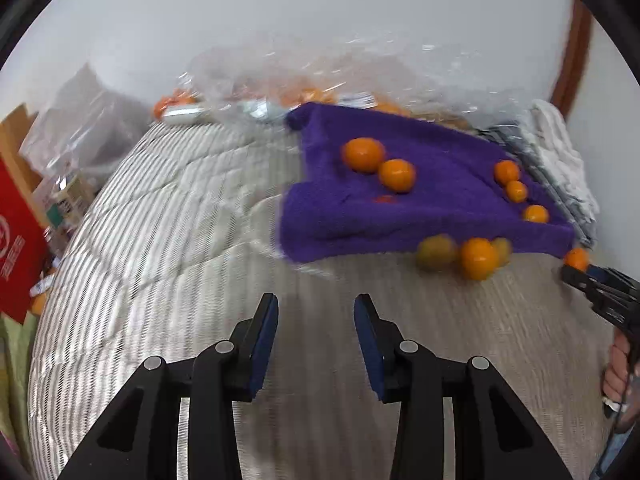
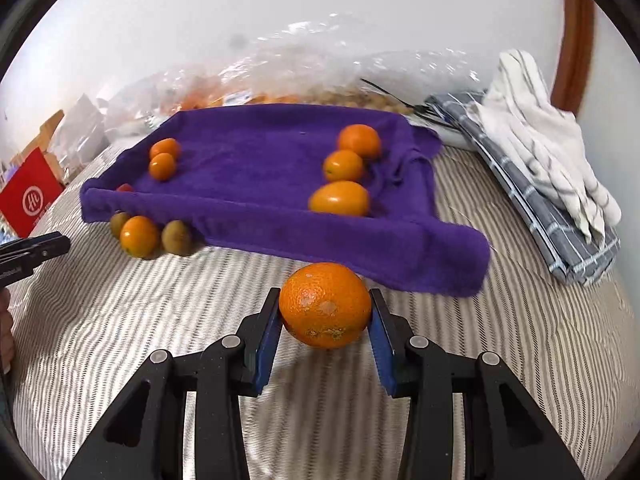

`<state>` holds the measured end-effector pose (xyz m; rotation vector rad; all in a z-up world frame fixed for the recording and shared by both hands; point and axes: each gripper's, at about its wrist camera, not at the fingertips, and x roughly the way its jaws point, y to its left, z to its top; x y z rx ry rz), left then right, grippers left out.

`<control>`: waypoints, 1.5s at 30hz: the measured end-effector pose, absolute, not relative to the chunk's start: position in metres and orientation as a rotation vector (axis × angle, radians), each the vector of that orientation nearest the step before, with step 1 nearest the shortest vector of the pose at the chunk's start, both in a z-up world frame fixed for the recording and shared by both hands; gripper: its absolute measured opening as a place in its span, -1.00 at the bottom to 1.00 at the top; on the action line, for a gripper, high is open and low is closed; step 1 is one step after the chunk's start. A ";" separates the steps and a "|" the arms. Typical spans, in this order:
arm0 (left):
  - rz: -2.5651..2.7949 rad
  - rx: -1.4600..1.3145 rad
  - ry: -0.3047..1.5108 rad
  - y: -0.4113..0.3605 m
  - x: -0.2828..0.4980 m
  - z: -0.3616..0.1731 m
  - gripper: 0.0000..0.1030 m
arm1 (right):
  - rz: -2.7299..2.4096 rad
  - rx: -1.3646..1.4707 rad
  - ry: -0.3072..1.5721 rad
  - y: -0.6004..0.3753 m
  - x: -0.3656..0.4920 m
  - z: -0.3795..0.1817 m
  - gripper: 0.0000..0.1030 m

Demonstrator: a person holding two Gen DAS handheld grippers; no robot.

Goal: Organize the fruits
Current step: 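Grasp a green-yellow fruit with the left gripper while the right gripper holds its orange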

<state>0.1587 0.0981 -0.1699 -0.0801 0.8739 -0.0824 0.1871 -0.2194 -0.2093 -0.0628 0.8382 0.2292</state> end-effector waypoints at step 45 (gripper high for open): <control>-0.165 -0.125 0.880 0.042 0.193 -0.181 -0.47 | 0.204 0.058 0.867 -0.243 0.197 -0.215 -0.20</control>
